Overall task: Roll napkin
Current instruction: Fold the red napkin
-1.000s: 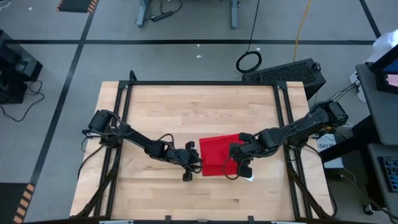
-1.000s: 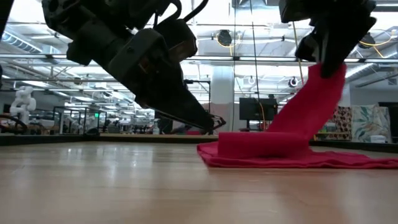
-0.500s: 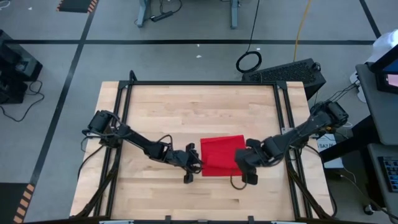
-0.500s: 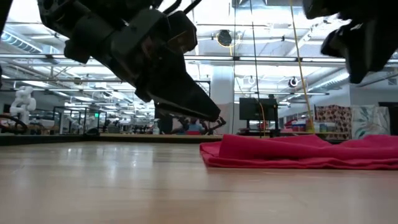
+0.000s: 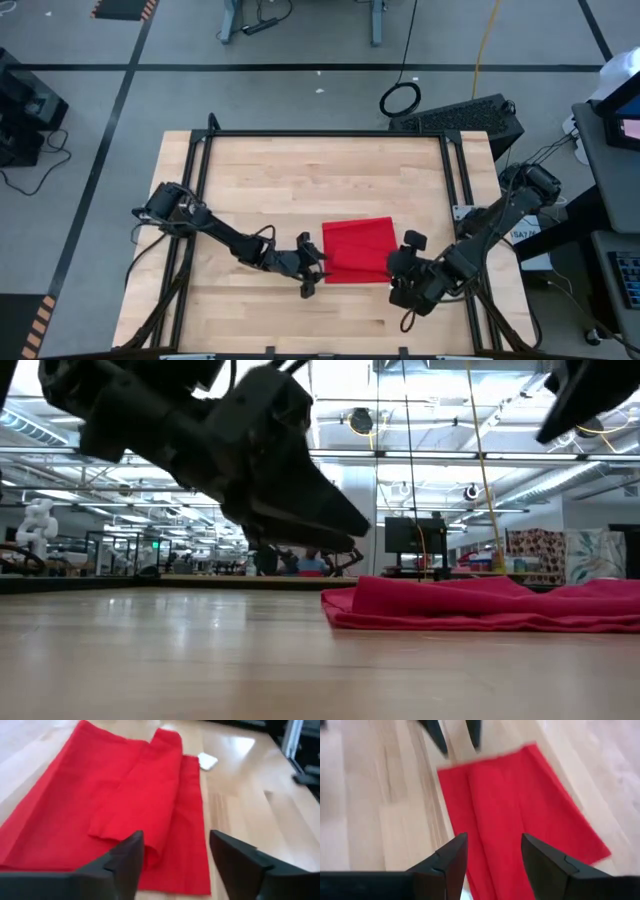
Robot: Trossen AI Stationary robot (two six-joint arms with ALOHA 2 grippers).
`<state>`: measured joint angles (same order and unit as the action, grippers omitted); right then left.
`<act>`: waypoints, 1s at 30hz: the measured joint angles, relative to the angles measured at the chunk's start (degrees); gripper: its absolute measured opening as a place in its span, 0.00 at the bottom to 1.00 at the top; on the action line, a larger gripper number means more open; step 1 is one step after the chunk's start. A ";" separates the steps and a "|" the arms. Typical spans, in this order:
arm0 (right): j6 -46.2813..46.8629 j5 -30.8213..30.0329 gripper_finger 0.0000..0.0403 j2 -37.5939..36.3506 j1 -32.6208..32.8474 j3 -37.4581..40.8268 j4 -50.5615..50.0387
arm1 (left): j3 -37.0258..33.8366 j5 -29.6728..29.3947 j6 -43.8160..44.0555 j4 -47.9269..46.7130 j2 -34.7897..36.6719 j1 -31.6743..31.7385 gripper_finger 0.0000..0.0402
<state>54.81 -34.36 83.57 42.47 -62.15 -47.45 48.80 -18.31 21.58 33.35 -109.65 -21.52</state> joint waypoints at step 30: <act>-2.36 -11.82 0.42 5.05 0.99 8.82 14.48 | 2.75 4.71 -10.93 2.56 -0.01 5.94 0.03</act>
<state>52.45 -46.19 88.62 43.46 -53.33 -32.97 51.55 -13.60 10.66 35.91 -109.66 -15.58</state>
